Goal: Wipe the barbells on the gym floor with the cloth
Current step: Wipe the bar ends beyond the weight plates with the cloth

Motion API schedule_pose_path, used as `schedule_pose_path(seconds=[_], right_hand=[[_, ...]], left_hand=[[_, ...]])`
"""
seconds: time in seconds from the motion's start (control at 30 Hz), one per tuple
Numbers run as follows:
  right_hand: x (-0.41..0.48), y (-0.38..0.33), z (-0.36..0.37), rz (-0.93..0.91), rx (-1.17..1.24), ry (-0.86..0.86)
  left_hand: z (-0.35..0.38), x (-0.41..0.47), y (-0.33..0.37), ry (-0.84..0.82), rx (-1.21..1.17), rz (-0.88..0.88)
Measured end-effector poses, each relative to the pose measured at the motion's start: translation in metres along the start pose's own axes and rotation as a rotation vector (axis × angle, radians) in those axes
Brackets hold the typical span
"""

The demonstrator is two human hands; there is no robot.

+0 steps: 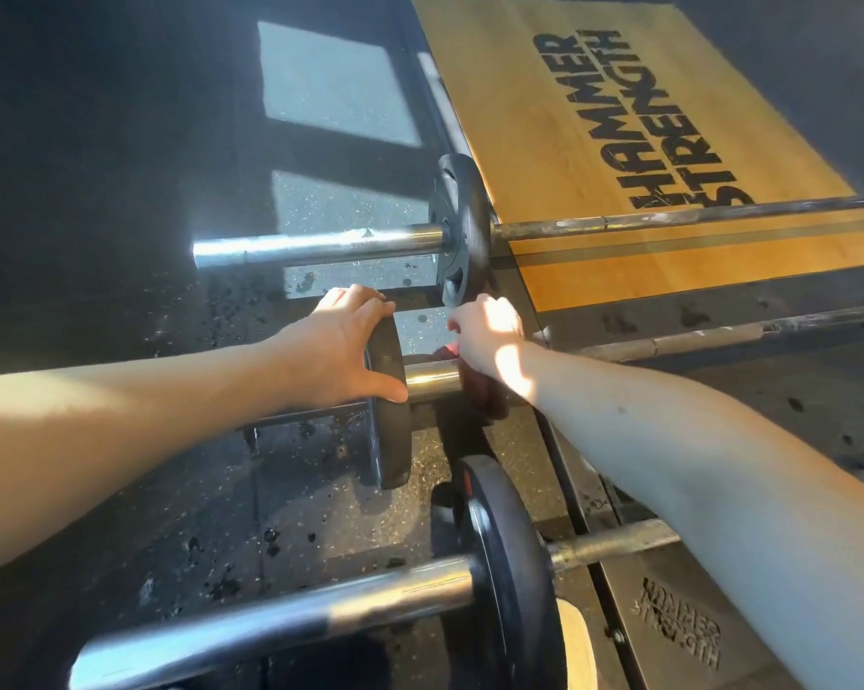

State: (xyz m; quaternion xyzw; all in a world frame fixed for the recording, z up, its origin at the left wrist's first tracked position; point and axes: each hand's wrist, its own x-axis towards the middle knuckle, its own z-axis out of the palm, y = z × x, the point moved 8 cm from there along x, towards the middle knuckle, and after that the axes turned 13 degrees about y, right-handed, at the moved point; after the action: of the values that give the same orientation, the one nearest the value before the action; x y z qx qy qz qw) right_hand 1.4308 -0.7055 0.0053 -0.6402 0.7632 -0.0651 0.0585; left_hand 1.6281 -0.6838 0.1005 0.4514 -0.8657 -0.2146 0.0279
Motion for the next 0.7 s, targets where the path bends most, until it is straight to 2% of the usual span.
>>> schedule_pose_path(seconds=[0.1,0.17,0.23,0.4,0.57,0.6,0.67,0.7], right_hand=[[-0.01,-0.001,0.0,-0.166,-0.171,-0.065],[-0.028,0.01,-0.007,-0.225,-0.221,0.01],[-0.045,0.02,-0.011,-0.254,-0.16,0.088],[-0.078,0.021,-0.024,-0.222,-0.146,0.272],[-0.09,0.043,0.012,-0.057,0.188,0.114],[-0.102,0.043,0.012,-0.076,0.186,0.08],[-0.119,0.045,0.0,-0.088,0.219,0.111],[-0.124,0.05,-0.013,-0.057,0.355,0.165]], left_hand=[[-0.003,0.006,-0.002,-0.043,0.014,-0.001],[-0.004,0.011,-0.005,-0.076,0.004,-0.006],[-0.005,0.017,-0.01,-0.1,-0.019,-0.019],[-0.009,0.033,-0.019,-0.137,-0.086,-0.082],[-0.011,0.046,-0.035,-0.164,-0.159,-0.195],[-0.01,0.048,-0.039,-0.156,-0.171,-0.224],[-0.01,0.051,-0.044,-0.142,-0.187,-0.265],[-0.01,0.053,-0.044,-0.135,-0.195,-0.263]])
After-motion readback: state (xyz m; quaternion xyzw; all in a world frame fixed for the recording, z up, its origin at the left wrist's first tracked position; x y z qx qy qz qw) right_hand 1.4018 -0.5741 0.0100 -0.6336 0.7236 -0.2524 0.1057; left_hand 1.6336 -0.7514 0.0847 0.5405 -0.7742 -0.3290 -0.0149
